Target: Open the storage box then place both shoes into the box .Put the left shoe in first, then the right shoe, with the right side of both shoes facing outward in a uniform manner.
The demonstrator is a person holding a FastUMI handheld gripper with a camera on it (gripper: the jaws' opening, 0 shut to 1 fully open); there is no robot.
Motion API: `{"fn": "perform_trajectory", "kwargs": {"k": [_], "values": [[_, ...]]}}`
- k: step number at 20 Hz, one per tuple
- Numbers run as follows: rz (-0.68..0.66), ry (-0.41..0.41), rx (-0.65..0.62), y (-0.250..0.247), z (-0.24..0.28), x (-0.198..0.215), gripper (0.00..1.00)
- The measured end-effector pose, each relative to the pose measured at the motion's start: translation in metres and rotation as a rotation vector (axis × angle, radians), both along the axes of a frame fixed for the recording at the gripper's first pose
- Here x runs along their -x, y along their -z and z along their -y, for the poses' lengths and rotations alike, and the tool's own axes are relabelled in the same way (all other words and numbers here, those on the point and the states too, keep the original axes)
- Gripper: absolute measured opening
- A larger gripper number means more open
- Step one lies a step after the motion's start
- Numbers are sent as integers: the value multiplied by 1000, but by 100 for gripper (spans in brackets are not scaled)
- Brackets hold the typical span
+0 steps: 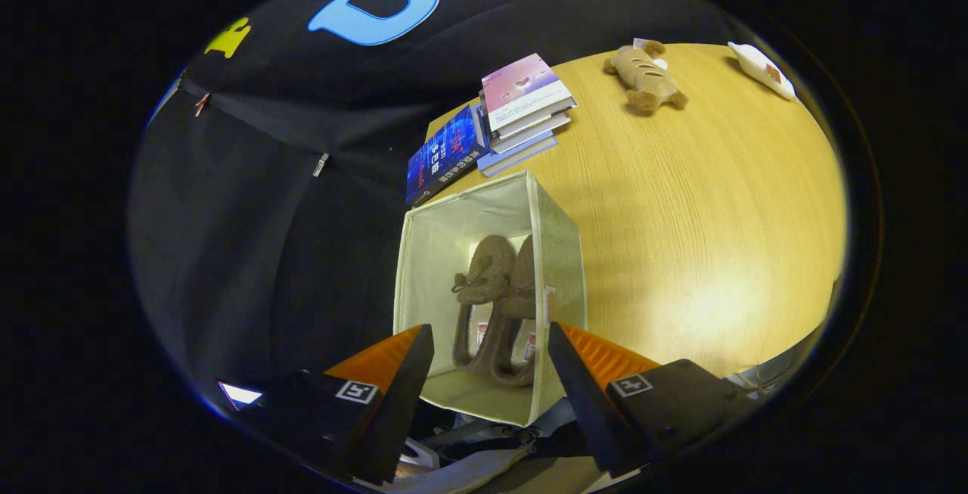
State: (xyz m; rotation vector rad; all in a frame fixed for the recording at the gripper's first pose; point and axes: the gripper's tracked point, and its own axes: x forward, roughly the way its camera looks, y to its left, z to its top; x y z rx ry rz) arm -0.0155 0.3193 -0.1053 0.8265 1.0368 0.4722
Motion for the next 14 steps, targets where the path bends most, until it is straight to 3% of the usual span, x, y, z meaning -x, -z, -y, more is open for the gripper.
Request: {"fn": "perform_trajectory", "kwargs": {"k": [6,14], "values": [[83,38,72,4,35,-13,99],[236,157,218,6,139,-44,99]]}}
